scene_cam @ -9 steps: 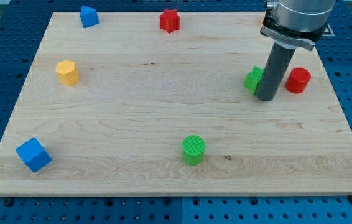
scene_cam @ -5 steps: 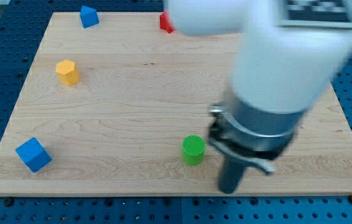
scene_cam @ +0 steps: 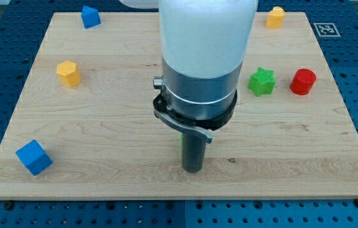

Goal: Move the green circle to the left of the green star

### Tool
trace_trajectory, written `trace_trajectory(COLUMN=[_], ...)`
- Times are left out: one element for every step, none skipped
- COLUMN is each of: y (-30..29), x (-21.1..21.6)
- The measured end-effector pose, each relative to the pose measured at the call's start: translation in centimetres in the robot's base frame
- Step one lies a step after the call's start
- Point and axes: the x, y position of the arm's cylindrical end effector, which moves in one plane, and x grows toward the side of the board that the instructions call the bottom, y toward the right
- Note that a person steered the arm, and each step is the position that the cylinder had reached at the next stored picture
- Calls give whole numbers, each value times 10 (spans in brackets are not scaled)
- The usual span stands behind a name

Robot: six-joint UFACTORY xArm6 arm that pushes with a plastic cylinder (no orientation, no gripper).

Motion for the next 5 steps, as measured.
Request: trace_trajectory(y=[-2, -1, 0, 0, 0], x=[-8, -22, -33, -55, -81])
